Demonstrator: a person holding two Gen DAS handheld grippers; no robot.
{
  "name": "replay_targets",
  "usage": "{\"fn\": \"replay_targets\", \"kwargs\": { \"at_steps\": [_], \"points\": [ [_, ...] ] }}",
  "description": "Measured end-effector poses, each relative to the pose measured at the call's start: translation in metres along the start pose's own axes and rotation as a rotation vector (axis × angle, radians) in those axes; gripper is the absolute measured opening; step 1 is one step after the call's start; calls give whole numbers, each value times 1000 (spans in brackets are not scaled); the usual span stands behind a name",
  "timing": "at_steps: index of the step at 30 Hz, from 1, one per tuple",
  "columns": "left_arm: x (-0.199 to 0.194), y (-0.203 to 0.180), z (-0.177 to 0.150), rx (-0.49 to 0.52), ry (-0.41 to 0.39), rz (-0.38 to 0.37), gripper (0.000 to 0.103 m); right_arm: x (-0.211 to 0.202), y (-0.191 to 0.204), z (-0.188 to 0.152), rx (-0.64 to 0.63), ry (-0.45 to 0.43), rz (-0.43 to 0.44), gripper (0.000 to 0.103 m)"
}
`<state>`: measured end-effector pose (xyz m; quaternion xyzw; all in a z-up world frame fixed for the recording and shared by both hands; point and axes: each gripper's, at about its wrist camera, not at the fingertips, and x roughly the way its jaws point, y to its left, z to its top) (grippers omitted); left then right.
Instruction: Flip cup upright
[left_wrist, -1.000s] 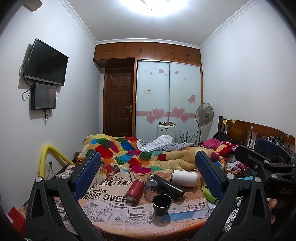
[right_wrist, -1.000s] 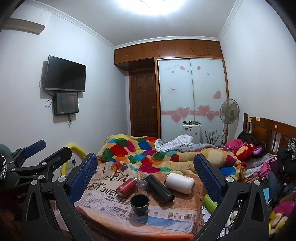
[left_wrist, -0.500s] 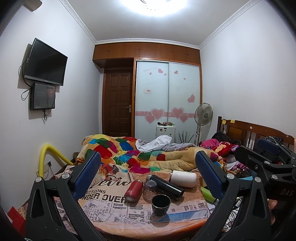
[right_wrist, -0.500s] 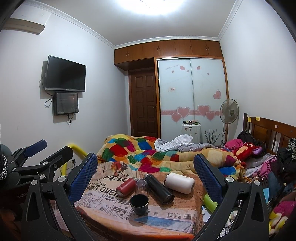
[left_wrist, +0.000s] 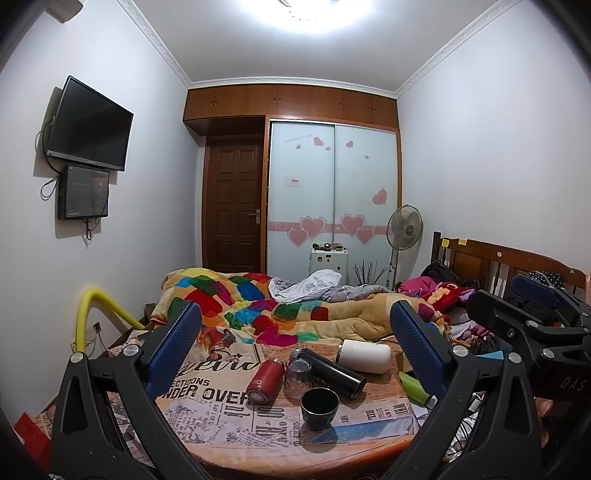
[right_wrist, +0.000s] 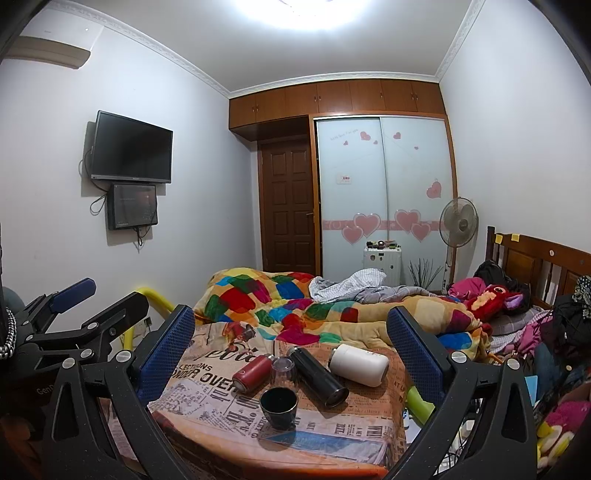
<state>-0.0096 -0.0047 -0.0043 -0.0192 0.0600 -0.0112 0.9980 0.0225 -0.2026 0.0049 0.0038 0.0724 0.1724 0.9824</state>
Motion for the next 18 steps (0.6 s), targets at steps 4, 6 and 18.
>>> {"fn": "replay_targets", "kwargs": {
  "at_steps": [4, 6, 18],
  "points": [
    [0, 1, 0, -4, 1, -2, 102, 0, 0, 0, 0, 0, -1, 103],
    [-1, 1, 0, -5, 0, -3, 102, 0, 0, 0, 1, 0, -1, 103],
    [0, 2, 0, -4, 1, 0, 102, 0, 0, 1, -1, 2, -3, 103]
  ]
}}
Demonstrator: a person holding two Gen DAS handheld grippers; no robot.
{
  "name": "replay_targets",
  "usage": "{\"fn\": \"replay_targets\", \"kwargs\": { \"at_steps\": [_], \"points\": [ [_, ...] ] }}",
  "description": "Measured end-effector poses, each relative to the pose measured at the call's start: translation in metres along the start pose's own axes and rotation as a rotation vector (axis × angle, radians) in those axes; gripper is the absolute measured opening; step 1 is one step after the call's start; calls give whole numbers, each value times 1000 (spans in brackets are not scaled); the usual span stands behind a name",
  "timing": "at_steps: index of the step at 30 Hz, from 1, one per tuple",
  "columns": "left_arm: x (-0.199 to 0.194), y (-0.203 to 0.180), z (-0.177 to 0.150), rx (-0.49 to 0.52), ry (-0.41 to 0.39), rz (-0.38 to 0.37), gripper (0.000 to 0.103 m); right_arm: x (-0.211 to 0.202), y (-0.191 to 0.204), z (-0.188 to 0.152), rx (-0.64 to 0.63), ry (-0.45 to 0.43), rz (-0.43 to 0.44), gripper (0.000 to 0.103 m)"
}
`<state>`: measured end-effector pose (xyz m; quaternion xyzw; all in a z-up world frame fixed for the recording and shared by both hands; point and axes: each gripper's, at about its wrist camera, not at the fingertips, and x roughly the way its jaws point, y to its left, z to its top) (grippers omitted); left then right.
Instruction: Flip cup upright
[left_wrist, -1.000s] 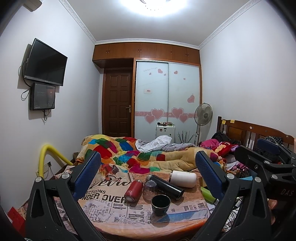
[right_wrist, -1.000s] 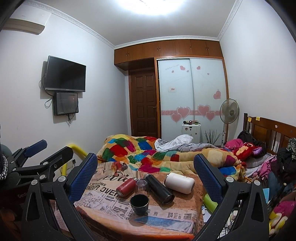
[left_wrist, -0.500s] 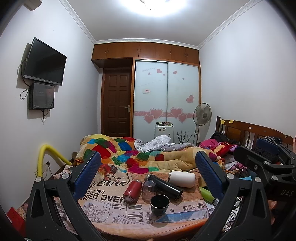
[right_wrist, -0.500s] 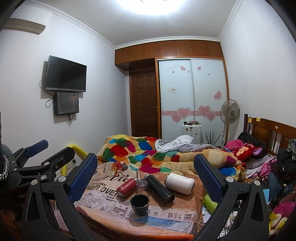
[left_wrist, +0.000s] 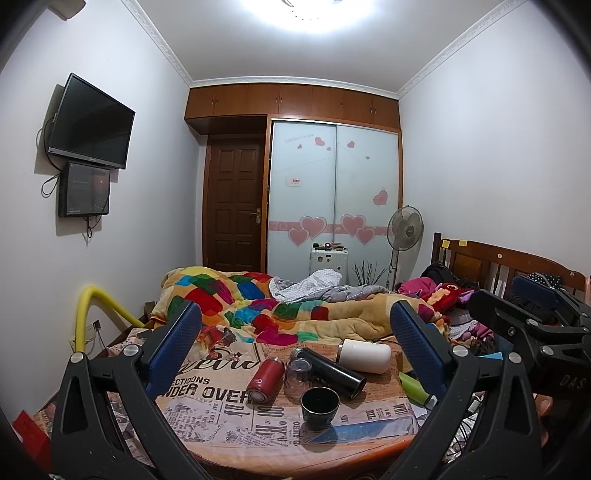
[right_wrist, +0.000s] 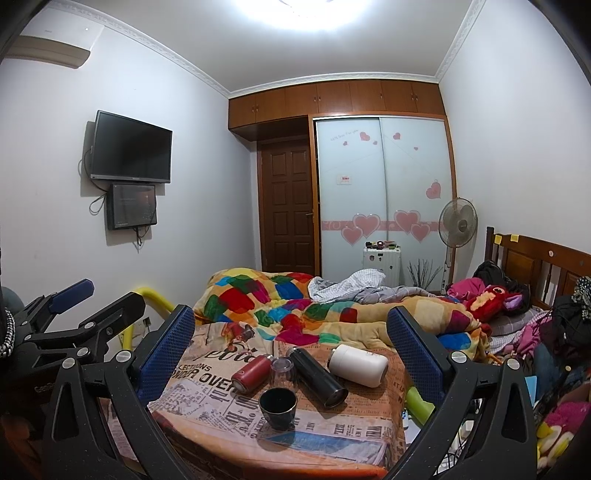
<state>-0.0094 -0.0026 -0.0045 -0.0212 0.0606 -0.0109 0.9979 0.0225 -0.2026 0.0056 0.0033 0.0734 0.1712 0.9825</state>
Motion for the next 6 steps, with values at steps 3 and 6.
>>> {"fn": "replay_targets", "kwargs": {
  "at_steps": [3, 6],
  "points": [
    [0, 0, 0, -2, 0, 1, 103, 1, 0, 2, -1, 4, 1, 103],
    [0, 3, -2, -7, 3, 3, 103, 3, 1, 2, -5, 9, 2, 103]
  ]
}}
